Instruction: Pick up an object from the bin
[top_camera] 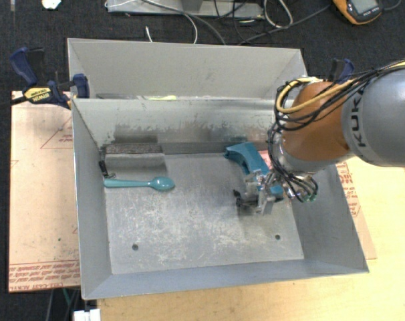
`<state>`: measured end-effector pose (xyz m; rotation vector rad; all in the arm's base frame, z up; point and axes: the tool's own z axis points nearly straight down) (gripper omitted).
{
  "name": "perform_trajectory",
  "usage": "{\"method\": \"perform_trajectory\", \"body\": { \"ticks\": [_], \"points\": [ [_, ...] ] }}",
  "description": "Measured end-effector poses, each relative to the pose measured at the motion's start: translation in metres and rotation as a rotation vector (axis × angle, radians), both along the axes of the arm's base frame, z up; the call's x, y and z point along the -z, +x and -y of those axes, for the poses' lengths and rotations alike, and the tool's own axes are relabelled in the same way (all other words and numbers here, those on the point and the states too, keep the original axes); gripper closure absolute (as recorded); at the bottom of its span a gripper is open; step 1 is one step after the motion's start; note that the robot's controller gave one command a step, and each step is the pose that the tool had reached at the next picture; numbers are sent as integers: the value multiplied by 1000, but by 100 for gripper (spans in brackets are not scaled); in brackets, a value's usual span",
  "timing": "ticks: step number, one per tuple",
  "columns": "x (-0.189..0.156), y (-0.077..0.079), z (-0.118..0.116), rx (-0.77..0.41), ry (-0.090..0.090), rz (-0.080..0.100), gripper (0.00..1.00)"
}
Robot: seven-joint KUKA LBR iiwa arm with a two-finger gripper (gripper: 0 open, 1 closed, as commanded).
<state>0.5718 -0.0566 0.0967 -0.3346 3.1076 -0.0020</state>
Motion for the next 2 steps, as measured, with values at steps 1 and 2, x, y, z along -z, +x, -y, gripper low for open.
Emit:
{"method": "perform_trajectory", "body": {
  "ticks": [1, 2],
  "points": [
    [-43, -12, -5, 98, 2, -13, 100],
    [-40, 8, -13, -226, -5, 7, 100]
  ]
}}
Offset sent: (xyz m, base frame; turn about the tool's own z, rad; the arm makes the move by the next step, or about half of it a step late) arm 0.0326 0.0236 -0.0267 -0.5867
